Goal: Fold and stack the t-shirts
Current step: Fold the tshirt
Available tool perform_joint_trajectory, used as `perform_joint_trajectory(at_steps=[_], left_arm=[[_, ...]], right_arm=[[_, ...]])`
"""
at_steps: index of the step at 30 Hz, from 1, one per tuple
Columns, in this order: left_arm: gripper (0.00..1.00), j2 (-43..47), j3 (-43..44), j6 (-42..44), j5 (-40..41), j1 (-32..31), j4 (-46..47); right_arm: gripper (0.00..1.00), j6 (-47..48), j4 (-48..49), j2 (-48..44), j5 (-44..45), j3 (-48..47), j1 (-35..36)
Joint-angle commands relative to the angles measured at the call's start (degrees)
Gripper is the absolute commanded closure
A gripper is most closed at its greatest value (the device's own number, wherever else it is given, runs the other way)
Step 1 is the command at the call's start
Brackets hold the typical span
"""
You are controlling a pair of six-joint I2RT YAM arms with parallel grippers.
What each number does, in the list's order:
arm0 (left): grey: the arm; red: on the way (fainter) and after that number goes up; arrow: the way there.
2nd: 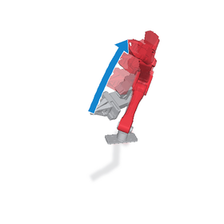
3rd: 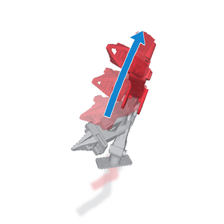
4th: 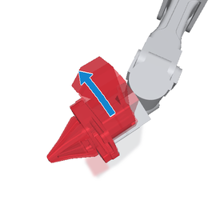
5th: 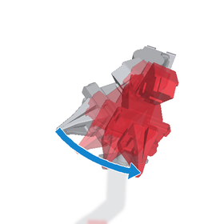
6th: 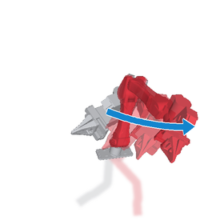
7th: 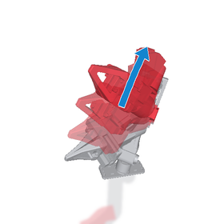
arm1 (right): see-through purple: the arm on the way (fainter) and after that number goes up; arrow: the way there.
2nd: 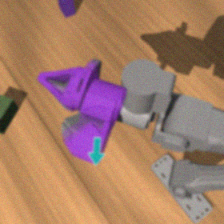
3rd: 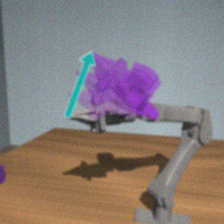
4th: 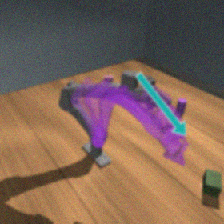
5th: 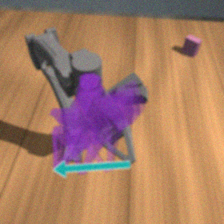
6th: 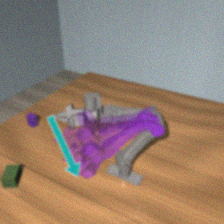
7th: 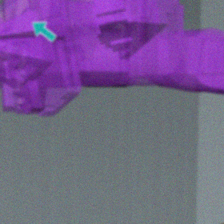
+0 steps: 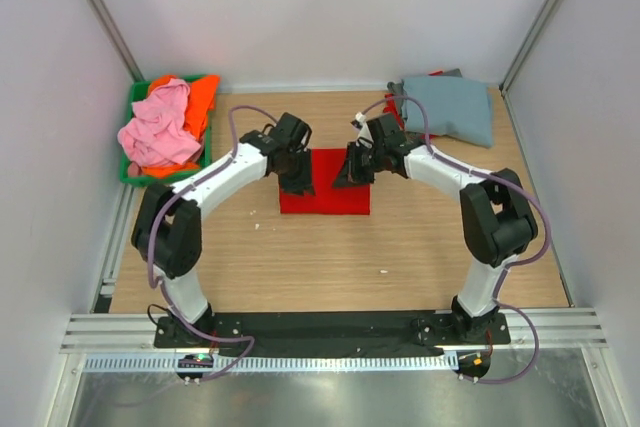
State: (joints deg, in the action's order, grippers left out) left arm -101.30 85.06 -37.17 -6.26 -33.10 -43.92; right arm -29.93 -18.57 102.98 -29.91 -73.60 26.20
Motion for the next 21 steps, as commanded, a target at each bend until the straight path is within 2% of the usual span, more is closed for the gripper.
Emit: perform_joint_trajectory(at_steps=[1,4,8,13,14,16,17,18,19,20,21], left_arm=[[0.68,-2.05,-6.12,-0.63,-1.3,-0.12,7.77],[0.73,-4.95,-9.37,-0.8,0.19,-0.12,10.34],[0.77,-6.89,-12.98,-0.45,1.95,-0.12,12.81],[0.76,-3.3,-14.39,0.25,4.32,-0.12,10.27],[0.73,-0.86,-13.96,0.51,4.94,-0.12,9.39],[0.65,1.79,-12.73,1.65,7.39,-0.12,4.93],[0.56,3.37,-10.81,2.27,8.19,-0.12,3.25],[0.51,6.26,-9.83,2.71,8.89,-0.12,1.4],[0.43,7.94,-8.78,3.76,10.2,-0.12,-2.27],[0.41,9.44,-6.77,4.12,10.74,-0.12,-4.14],[0.38,12.84,-5.88,4.47,11.61,-0.12,-5.98]], right_arm=[[0.99,-0.74,3.89,1.52,-2.34,3.64,0.26],[0.99,-0.04,4.24,3.8,-1.12,5.31,0.26],[0.99,2.41,0.57,4.34,5.19,8.03,0.08],[0.99,4.62,-6.47,0.66,11.27,8.13,-0.09],[0.99,5.06,-8.57,-0.4,11.63,7.43,-0.09],[0.82,5.76,-10.86,-3.99,11.81,6.02,-0.09],[0.67,6.11,-12.01,-5.23,11.81,4.01,-0.09],[0.36,6.9,-14.63,-6.72,12.5,2.78,-0.09],[0.26,7.34,-16.05,-9.17,13.73,1.46,-0.09],[0.13,7.87,-18.58,-10.59,14.87,-1.17,-0.27],[0.07,8.57,-19.57,-11.65,17.32,-2.24,-0.53]])
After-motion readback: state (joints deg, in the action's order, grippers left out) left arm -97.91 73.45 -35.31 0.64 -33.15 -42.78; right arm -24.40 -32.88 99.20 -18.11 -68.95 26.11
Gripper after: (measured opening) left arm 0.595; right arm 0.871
